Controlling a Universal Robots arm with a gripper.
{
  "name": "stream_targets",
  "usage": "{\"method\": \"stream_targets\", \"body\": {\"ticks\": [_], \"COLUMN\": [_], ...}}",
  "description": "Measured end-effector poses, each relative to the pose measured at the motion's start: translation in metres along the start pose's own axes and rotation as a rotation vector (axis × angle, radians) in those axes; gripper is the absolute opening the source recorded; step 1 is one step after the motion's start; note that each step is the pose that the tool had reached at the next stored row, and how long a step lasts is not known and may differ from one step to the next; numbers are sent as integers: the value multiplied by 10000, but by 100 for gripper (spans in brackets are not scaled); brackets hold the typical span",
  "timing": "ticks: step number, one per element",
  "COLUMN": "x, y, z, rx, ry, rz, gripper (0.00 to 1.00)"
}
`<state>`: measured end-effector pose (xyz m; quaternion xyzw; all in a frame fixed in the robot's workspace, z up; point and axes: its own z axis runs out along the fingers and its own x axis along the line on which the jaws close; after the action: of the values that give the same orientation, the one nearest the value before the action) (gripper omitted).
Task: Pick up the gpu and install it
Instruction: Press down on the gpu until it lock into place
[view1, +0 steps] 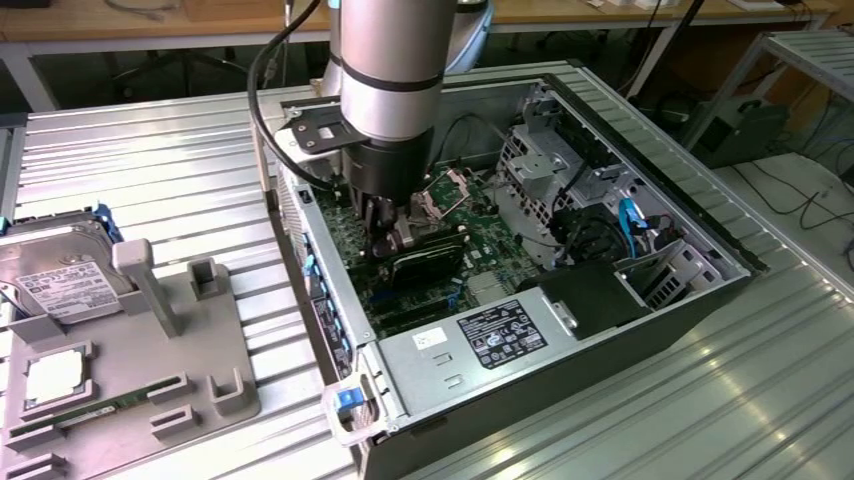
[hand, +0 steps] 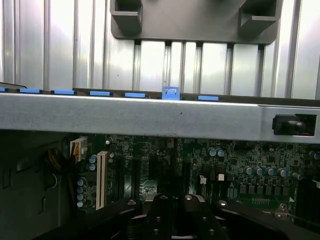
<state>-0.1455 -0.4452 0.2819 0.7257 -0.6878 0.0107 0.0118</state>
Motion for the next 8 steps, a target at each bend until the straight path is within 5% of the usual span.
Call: {"method": "stream_targets", "body": {"ticks": [8], "x": [-3], "y": [4], "z": [89], "rx": [-6], "ry": [9], "rz": [4], "gripper": [11]}}
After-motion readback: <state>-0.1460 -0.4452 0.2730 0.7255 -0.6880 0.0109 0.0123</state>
